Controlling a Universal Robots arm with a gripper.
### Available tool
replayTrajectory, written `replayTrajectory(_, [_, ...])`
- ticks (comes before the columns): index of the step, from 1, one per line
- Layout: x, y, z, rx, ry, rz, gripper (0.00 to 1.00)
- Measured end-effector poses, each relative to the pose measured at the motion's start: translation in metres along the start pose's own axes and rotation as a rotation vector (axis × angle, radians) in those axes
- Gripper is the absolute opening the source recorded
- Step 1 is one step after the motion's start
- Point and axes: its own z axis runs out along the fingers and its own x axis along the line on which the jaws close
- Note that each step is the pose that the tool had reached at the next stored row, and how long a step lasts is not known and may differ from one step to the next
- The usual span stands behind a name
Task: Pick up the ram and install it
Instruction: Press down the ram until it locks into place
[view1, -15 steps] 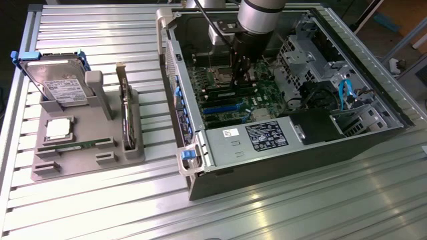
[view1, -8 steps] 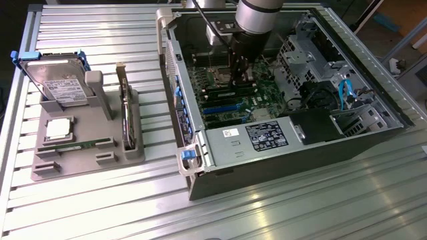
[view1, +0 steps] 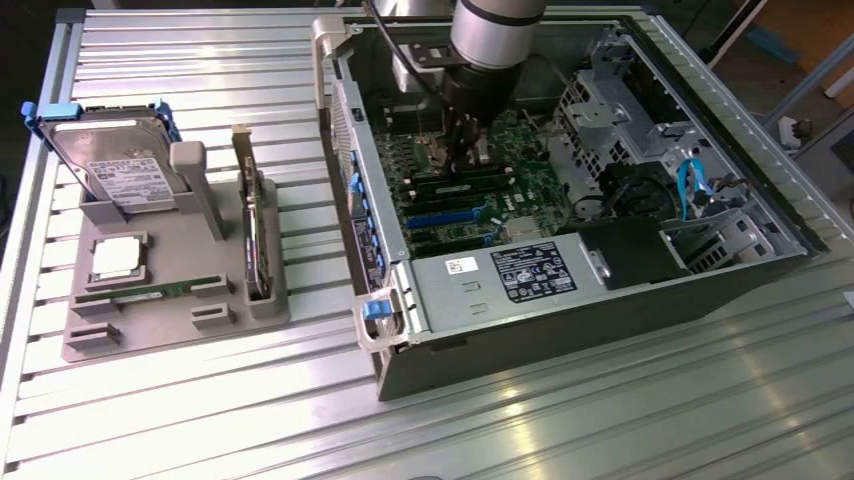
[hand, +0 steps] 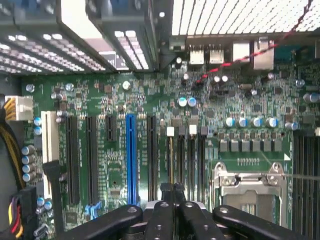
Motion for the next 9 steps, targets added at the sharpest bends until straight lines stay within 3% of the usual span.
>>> replayTrajectory(2, [0.0, 0.0076, 0.0, 0.0033, 0.0, 0.0, 0.11])
replayTrajectory(9, [0.0, 0.0219, -0.0001, 0.0101, -0.0001, 0.0, 0.11])
